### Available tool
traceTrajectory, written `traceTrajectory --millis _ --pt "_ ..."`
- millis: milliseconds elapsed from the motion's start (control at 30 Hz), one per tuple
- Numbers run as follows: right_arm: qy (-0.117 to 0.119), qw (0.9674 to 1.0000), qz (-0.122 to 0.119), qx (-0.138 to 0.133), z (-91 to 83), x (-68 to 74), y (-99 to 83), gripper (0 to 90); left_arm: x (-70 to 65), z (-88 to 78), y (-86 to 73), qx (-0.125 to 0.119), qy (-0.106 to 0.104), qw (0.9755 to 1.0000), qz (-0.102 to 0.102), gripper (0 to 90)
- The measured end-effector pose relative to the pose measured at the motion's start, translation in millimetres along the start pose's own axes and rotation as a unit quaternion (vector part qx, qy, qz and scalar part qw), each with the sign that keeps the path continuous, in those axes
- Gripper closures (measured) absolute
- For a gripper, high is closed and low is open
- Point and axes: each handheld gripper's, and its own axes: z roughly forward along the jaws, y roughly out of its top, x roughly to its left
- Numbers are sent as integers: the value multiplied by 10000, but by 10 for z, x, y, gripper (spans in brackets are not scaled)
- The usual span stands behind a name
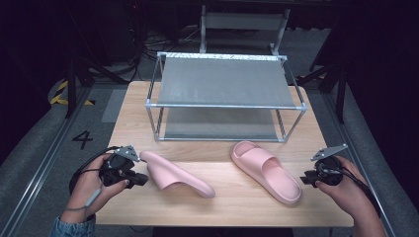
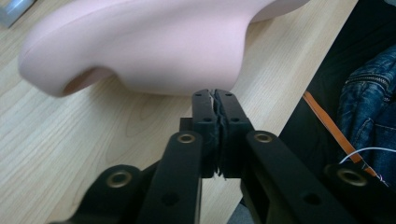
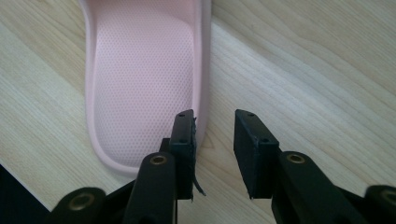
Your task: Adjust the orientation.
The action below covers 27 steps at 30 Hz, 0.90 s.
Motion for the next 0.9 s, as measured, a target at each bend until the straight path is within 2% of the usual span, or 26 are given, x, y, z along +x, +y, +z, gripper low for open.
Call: traceTrajectory --millis 200,400,567,700,733,900 --pt "22 10000 -37 39 23 21 -11 697 -78 20 114 -124 -26 9998 140 900" --pt "3 10000 -25 53 30 29 -39 697 -85 87 187 -241 -121 9996 110 898" --pt "-17 10000 -28 62 47 40 -52 698 -113 168 267 -226 -156 9994 214 898" --pt "-34 10000 -34 63 46 43 -65 698 -116 226 319 -175 -105 9995 259 897" --pt "-27 10000 -24 53 45 46 -69 698 -118 247 336 -107 -108 9995 264 896" --pt "-28 10000 -24 2 44 61 -99 697 -137 342 407 -4 -217 9992 345 891"
